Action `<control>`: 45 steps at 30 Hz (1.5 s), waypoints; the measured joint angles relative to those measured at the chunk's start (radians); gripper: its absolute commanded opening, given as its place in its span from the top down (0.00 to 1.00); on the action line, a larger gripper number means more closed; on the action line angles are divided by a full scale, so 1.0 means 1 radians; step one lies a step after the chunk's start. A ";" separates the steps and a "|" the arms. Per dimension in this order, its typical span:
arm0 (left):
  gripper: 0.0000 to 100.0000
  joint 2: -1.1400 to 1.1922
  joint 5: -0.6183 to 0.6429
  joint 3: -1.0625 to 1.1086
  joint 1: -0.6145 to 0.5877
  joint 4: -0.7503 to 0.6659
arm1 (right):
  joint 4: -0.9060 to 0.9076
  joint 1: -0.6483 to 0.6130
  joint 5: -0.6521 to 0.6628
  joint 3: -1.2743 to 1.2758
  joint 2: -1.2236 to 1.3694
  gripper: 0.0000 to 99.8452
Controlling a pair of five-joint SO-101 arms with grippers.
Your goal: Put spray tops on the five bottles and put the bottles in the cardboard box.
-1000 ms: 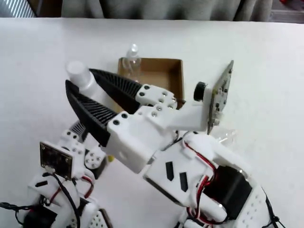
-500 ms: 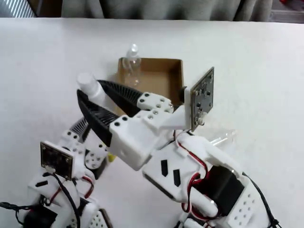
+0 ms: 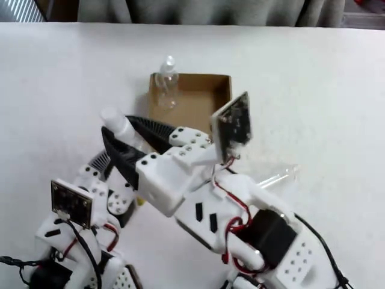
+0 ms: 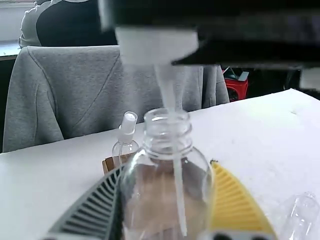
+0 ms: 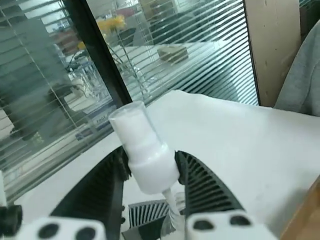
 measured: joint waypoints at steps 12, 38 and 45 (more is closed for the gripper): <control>0.98 0.000 0.000 0.000 0.002 0.000 | -0.072 0.044 -0.002 0.149 -0.068 0.85; 0.98 0.002 0.000 0.002 -0.003 -0.012 | -0.011 0.175 0.110 0.181 -0.324 0.98; 0.98 0.002 0.000 0.002 -0.005 -0.018 | -0.055 0.190 0.110 0.183 -0.133 0.98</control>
